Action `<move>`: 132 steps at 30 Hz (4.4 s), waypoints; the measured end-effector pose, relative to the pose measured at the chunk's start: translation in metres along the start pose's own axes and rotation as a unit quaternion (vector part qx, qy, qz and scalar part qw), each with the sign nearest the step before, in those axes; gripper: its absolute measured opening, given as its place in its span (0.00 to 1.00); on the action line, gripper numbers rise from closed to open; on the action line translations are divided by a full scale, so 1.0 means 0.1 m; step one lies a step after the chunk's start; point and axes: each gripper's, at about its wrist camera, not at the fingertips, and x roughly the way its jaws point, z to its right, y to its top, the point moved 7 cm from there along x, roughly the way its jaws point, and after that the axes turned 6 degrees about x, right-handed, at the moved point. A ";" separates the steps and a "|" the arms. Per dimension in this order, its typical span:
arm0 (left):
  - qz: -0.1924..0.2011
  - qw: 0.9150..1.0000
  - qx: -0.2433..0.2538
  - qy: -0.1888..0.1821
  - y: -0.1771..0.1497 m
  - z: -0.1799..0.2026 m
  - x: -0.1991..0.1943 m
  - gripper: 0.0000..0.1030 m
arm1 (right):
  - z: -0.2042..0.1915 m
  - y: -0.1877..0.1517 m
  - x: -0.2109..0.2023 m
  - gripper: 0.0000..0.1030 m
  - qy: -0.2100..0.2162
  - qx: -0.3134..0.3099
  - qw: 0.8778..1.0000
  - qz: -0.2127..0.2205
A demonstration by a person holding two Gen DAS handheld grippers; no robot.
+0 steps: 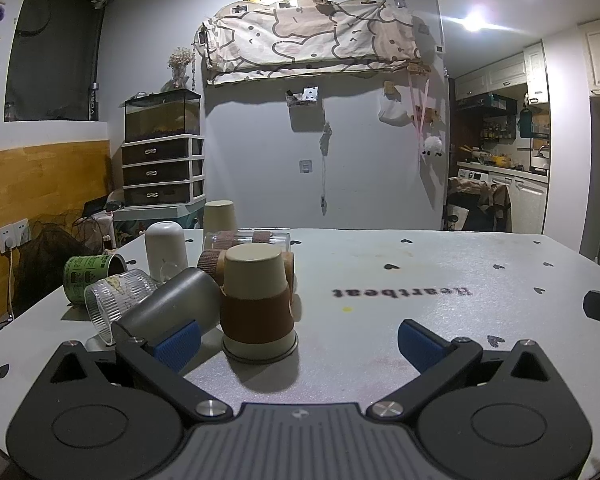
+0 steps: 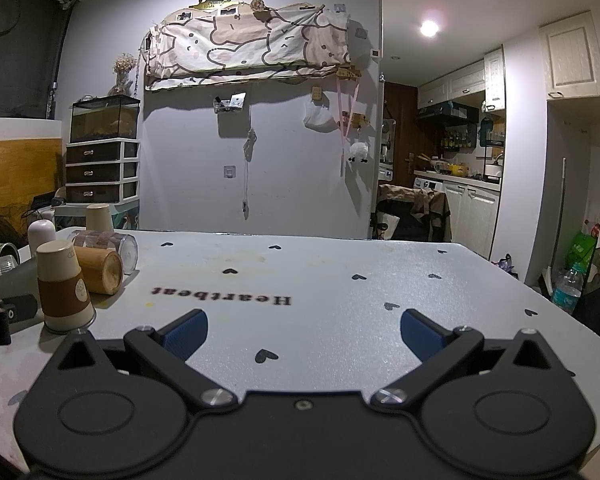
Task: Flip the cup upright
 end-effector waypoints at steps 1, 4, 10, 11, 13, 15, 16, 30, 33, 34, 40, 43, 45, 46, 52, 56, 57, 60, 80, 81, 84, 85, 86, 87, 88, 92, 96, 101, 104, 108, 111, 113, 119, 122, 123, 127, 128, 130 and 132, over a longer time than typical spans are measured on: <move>0.000 1.000 -0.001 0.000 0.00 0.00 0.00 1.00 | 0.00 0.00 0.00 1.00 0.000 0.000 1.000 0.000; -0.002 1.000 -0.010 -0.006 -0.02 -0.03 0.02 1.00 | -0.01 0.00 0.00 1.00 0.001 0.000 1.000 0.000; 0.011 1.000 -0.025 -0.004 0.07 -0.19 0.08 1.00 | 0.01 0.00 0.00 1.00 0.003 0.000 1.000 0.000; 0.013 1.000 -0.026 -0.002 0.09 -0.23 0.11 1.00 | 0.01 0.00 0.00 1.00 0.003 0.000 1.000 0.000; 0.020 0.999 -0.023 0.009 0.19 -0.33 0.21 1.00 | 0.02 0.01 -0.01 1.00 0.004 0.000 1.000 -0.001; 0.023 0.999 -0.018 0.025 0.27 -0.41 0.30 1.00 | -0.02 0.02 -0.03 1.00 0.006 0.000 1.000 0.000; 0.024 0.999 -0.015 0.032 0.33 -0.45 0.37 1.00 | -0.06 0.04 -0.06 1.00 0.006 -0.001 1.000 0.001; -0.055 0.998 0.014 0.036 0.38 -0.60 1.34 0.84 | -0.15 0.02 -0.07 1.00 0.026 -0.001 1.000 0.002; -0.068 0.997 0.020 0.040 0.33 -0.59 1.45 0.83 | -0.15 0.00 -0.07 1.00 0.028 0.000 1.000 0.002; -0.071 0.997 0.020 0.039 0.31 -0.59 1.48 0.81 | -0.15 0.00 -0.07 1.00 0.028 0.000 1.000 0.002; -0.079 0.997 0.004 0.006 0.27 -0.54 1.50 0.61 | -0.15 -0.01 -0.08 1.00 0.029 0.002 1.000 0.000; -0.079 0.997 0.011 -0.005 0.27 -0.42 1.44 0.60 | -0.15 -0.01 -0.08 1.00 0.029 0.002 1.000 0.001; -0.077 0.996 0.015 -0.030 0.28 -0.29 1.36 0.60 | -0.15 -0.01 -0.08 1.00 0.029 0.002 1.000 0.001; -0.073 0.996 0.020 -0.042 0.29 -0.22 1.31 0.60 | -0.14 -0.01 -0.07 1.00 0.028 0.003 1.000 0.000; -0.042 0.989 0.056 -0.126 0.36 0.35 0.94 0.60 | -0.07 -0.01 -0.07 1.00 0.019 0.015 1.000 0.002; -0.031 0.979 0.092 -0.181 0.34 0.78 0.75 0.60 | 0.05 -0.03 -0.07 1.00 0.007 0.027 1.000 0.002; -0.031 0.976 0.098 -0.194 0.32 0.87 0.72 0.60 | 0.07 -0.04 -0.08 1.00 0.005 0.030 1.000 0.001; -0.041 0.965 0.109 -0.233 0.25 1.11 0.67 0.60 | 0.19 -0.08 -0.08 1.00 0.000 0.039 0.999 -0.004; -0.057 0.945 0.127 -0.296 0.31 1.57 0.75 0.64 | -0.05 -0.62 0.22 0.95 0.113 0.040 0.987 -0.108; -0.064 0.944 0.126 -0.298 0.31 1.57 0.76 0.57 | -0.09 -0.65 0.26 0.95 0.117 0.037 0.986 -0.116; -0.068 0.943 0.117 -0.305 0.31 1.52 0.75 0.57 | -0.19 -0.72 0.35 0.95 0.122 0.031 0.983 -0.134; -0.069 0.942 0.113 -0.308 0.30 1.49 0.72 0.57 | -0.22 -0.74 0.38 0.94 0.120 0.030 0.983 -0.138; -0.068 0.941 0.112 -0.312 0.29 1.46 0.69 0.57 | -0.24 -0.76 0.42 0.93 0.117 0.029 0.982 -0.143; -0.061 0.942 0.113 -0.311 0.29 1.43 0.66 0.57 | -0.25 -0.78 0.45 0.94 0.111 0.031 0.982 -0.147; -0.055 0.942 0.113 -0.310 0.29 1.40 0.61 0.57 | -0.25 -0.79 0.48 0.94 0.113 0.034 0.981 -0.152; -0.049 0.941 0.101 -0.319 0.25 1.20 0.42 0.56 | -0.25 -0.79 0.47 0.94 0.113 0.037 0.981 -0.151; -0.042 0.943 0.110 -0.311 0.10 1.07 0.23 0.53 | -0.18 -0.77 0.50 0.93 0.091 0.041 0.983 -0.151; -0.050 0.948 0.099 -0.298 -0.05 0.94 0.17 0.42 | -0.12 -0.75 0.50 0.89 0.079 0.048 0.984 -0.154; -0.059 0.952 0.084 -0.288 -0.11 0.89 0.24 0.42 | -0.05 -0.70 0.46 0.88 0.080 0.064 0.983 -0.153; -0.064 0.953 0.063 -0.289 -0.13 0.83 0.27 0.42 | 0.04 -0.59 0.38 0.88 0.101 0.106 0.977 -0.157; -0.066 0.954 0.055 -0.288 -0.15 0.81 0.26 0.42 | 0.05 -0.48 0.40 0.88 0.136 0.158 0.962 -0.178; -0.066 0.954 0.052 -0.288 -0.16 0.80 0.25 0.42 | 0.05 -0.43 0.47 0.89 0.163 0.207 0.943 -0.204; -0.067 0.954 0.052 -0.288 -0.18 0.80 0.23 0.44 | -0.16 -0.48 0.83 0.81 0.232 0.341 0.859 -0.303; -0.067 0.953 0.055 -0.289 -0.20 0.81 0.23 0.44 | -0.29 -0.53 1.00 0.81 0.231 0.369 0.838 -0.327; -0.068 0.953 0.056 -0.290 -0.21 0.80 0.23 0.44 | -0.33 -0.56 1.06 0.81 0.229 0.379 0.831 -0.336; -0.070 0.953 0.053 -0.292 -0.23 0.78 0.23 0.44 | -0.48 -0.58 1.20 0.81 0.234 0.387 0.822 -0.348; -0.069 0.953 0.053 -0.291 -0.24 0.78 0.23 0.44 | -0.49 -0.56 1.23 0.78 0.232 0.385 0.823 -0.348; -0.069 0.952 0.052 -0.293 -0.24 0.77 0.23 0.44 | -0.51 -0.54 1.26 0.77 0.232 0.382 0.822 -0.353; -0.067 0.951 0.051 -0.296 -0.24 0.77 0.22 0.45 | -0.50 -0.51 1.24 0.76 0.234 0.372 0.827 -0.351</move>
